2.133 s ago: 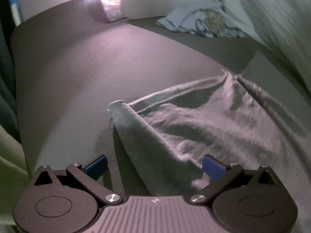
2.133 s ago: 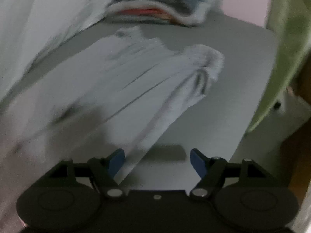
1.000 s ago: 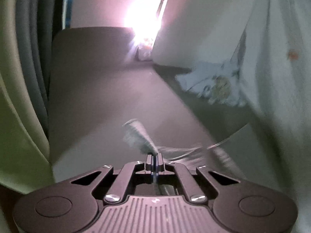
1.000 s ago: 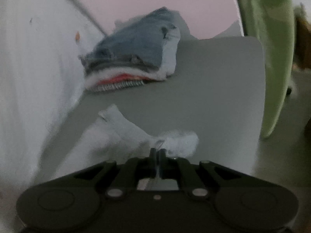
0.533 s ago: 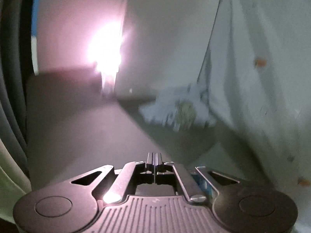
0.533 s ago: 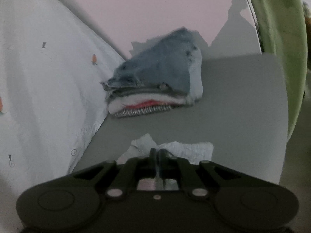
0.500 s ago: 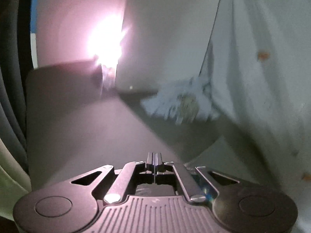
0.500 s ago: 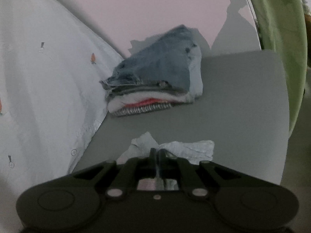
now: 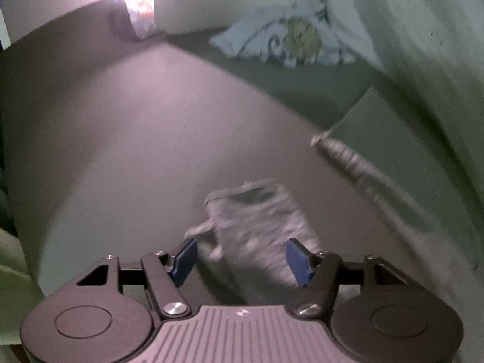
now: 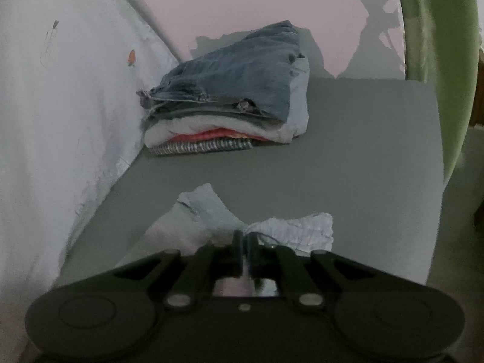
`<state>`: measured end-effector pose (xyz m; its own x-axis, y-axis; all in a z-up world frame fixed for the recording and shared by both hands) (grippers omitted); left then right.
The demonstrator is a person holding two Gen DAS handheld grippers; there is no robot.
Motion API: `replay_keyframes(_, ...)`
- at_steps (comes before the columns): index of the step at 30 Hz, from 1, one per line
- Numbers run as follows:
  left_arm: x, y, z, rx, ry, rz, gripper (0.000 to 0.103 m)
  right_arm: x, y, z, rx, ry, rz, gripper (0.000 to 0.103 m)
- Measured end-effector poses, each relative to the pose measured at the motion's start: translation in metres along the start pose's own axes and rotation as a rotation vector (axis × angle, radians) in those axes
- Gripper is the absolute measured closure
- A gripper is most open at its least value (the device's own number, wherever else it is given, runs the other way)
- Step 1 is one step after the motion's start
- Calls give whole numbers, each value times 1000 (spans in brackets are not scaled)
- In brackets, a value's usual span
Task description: Fold clothes
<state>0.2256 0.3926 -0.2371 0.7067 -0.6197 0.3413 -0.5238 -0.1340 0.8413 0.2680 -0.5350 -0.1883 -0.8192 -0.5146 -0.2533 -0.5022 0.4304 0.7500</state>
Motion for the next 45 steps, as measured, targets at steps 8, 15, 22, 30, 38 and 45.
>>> replay_keyframes(8, 7, -6, 14, -19, -33, 29, 38, 23, 2, 10, -18, -88, -4, 100)
replay_keyframes(15, 3, 11, 15, 35, 20, -19, 97, 42, 9, 15, -19, -93, -1, 100)
replay_keyframes(22, -4, 48, 2, 129, 130, 41, 101, 49, 15, 8, 0, -129, -46, 100)
replay_keyframes(30, 9, 119, -22, 237, 182, 131, 102, 29, 44, -11, 67, -73, -155, 101)
replay_keyframes(38, -1, 128, -11, 225, 248, 128, 102, 30, 39, -11, 29, -67, -155, 100)
replay_keyframes(45, -2, 132, -11, 232, 269, 114, 102, 31, 37, -10, 20, -38, -138, 101)
Point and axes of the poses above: each gripper's, at about its wrist camera, not at the fingertips, and y roughly against the way its jaws point, x to its right, z to its underside, the point moved 8 cm from there along -y, roughly the way its jaws point, and after that the axes turned 12 degrees about z, right-handed, at the moved point
